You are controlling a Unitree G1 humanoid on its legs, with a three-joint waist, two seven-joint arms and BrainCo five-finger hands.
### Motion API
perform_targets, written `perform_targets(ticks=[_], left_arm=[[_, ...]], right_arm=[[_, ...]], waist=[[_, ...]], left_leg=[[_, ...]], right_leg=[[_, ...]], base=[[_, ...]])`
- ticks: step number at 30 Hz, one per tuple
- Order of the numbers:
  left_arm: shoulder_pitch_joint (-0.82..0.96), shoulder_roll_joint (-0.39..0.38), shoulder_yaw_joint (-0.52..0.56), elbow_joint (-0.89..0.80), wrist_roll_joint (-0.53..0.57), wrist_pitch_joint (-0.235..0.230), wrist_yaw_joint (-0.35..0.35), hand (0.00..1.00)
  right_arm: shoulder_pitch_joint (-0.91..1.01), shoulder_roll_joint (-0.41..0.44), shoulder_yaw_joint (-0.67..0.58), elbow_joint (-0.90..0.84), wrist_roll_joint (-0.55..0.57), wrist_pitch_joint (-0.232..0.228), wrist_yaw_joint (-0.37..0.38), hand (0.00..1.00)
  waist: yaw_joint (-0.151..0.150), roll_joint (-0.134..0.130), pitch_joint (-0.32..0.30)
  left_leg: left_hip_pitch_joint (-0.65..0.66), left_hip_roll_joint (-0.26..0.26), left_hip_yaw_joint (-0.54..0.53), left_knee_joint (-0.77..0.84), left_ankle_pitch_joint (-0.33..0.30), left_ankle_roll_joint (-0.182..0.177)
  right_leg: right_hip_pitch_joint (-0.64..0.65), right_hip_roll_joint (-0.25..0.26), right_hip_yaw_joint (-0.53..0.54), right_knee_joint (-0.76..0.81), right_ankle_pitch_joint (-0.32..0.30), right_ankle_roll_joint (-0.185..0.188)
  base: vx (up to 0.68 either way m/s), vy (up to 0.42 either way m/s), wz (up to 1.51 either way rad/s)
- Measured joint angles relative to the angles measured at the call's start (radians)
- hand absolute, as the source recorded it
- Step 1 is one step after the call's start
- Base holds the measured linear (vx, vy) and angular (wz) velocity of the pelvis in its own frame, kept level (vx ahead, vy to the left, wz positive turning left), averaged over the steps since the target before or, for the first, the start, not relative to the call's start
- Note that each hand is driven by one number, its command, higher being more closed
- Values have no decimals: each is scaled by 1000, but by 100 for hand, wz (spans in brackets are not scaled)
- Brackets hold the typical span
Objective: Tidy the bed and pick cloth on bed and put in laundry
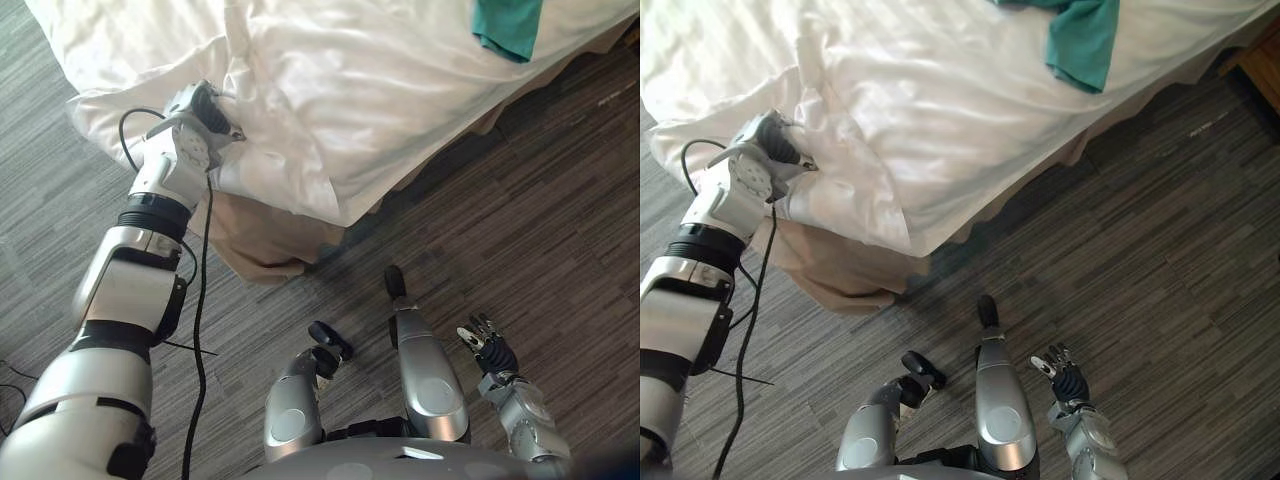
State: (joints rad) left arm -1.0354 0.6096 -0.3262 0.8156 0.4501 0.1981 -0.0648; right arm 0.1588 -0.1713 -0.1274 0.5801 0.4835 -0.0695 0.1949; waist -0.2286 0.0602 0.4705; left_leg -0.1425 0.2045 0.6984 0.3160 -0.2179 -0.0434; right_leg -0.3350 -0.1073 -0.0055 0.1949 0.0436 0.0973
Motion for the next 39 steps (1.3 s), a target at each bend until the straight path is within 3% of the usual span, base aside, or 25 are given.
perform_targets(ticks=[2, 3, 6, 9, 12, 13, 16, 19, 21, 25, 28, 29, 32, 33, 37, 39], left_arm=[[40, -10, -21, -16, -38, -46, -2, 100], [108, -14, -28, -56, -62, -92, -5, 100], [274, -16, -36, -158, -117, -150, -35, 100], [471, -15, -31, -271, -156, -165, -80, 100], [684, -26, 21, -367, -169, -168, -92, 100], [753, -52, 66, -397, -201, -172, -89, 0], [871, -125, 148, -434, -275, -181, -70, 0], [988, -216, 214, -426, -334, -183, -1, 0], [1032, -286, 272, -376, -404, -189, 56, 0], [1041, -417, 399, -244, -551, -237, 200, 0], [1042, -484, 541, -154, -558, -271, 241, 0], [1043, -491, 571, -131, -552, -267, 251, 0], [1108, -478, 791, 26, -572, -184, 329, 0], [1152, -462, 881, 71, -601, -161, 354, 0], [1264, -372, 1092, 121, -739, -165, 393, 0], [1301, -359, 1143, 124, -778, -183, 396, 0]], right_arm=[[9, 5, 0, 6, -19, 3, 0, 0], [18, 5, -1, 10, -39, 5, 0, 0], [34, 6, -15, 74, -64, 6, 0, 0], [50, 15, -69, 164, -78, 22, -8, 0], [79, 14, -121, 216, -99, 38, -27, 0], [82, 15, -140, 246, -116, 47, -38, 0], [82, 17, -153, 296, -116, 55, -54, 0], [81, 30, -185, 331, -116, 55, -72, 0], [79, 51, -188, 357, -115, 56, -83, 0], [74, 81, -201, 383, -115, 62, -85, 0], [71, 81, -213, 390, -116, 63, -82, 0], [71, 81, -216, 391, -117, 64, -80, 0], [72, 80, -246, 406, -147, 83, -68, 0], [74, 78, -266, 427, -154, 86, -66, 0], [69, 68, -328, 489, -140, 87, -62, 0], [58, 57, -339, 492, -107, 81, -68, 0]], waist=[[3, -2, -4], [9, -1, -20], [23, 8, -84], [36, 26, -152], [75, 50, -225], [85, 55, -250], [112, 56, -282], [126, 58, -323], [141, 45, -335], [143, 23, -344], [142, 19, -346], [142, 19, -346], [145, 19, -346], [163, 18, -346], [198, 6, -363], [211, 7, -365]], left_leg=[[31, -4, -2, -7, 3, 1], [68, -20, -8, -38, 17, -1], [112, -63, -47, -125, 68, -9], [166, -85, -109, -207, 115, -23], [209, -94, -157, -266, 134, -30], [215, -95, -178, -278, 137, -30], [230, -95, -219, -283, 138, -30], [237, -100, -245, -300, 139, -32], [245, -100, -249, -317, 149, -33], [265, -90, -272, -331, 152, -37], [273, -89, -273, -336, 153, -37], [274, -89, -273, -336, 153, -37], [292, -88, -278, -336, 153, -37], [300, -89, -279, -337, 153, -37], [299, -98, -326, -352, 153, -37], [299, -100, -326, -354, 154, -35]], right_leg=[[41, -8, -19, 0, -11, 3], [71, -20, -39, -1, -19, 4], [117, -44, -85, -8, -35, 7], [197, -51, -153, -49, -37, 4], [276, -43, -206, -113, -37, 4], [298, -40, -229, -132, -37, 4], [350, -33, -262, -169, -36, 5], [380, -22, -283, -206, -34, 10], [390, -13, -287, -225, -33, 10], [419, 2, -306, -245, -34, 9], [432, 6, -306, -252, -34, 9], [432, 6, -306, -252, -34, 9], [449, 7, -309, -255, -34, 9], [458, 7, -310, -258, -34, 9], [486, 4, -341, -290, -31, 13], [486, 1, -339, -291, -29, 15]], base=[[59, 58, 34], [71, 43, 35], [93, 22, 46], [113, -27, 64], [99, -24, 48], [62, -14, 48], [36, -24, 38], [7, -43, 16], [-18, -45, 7], [-21, -60, 5], [-41, -50, -4], [0, 0, 0], [3, -13, 4], [-25, -14, 14], [-58, -15, 32], [-92, 4, 8]])
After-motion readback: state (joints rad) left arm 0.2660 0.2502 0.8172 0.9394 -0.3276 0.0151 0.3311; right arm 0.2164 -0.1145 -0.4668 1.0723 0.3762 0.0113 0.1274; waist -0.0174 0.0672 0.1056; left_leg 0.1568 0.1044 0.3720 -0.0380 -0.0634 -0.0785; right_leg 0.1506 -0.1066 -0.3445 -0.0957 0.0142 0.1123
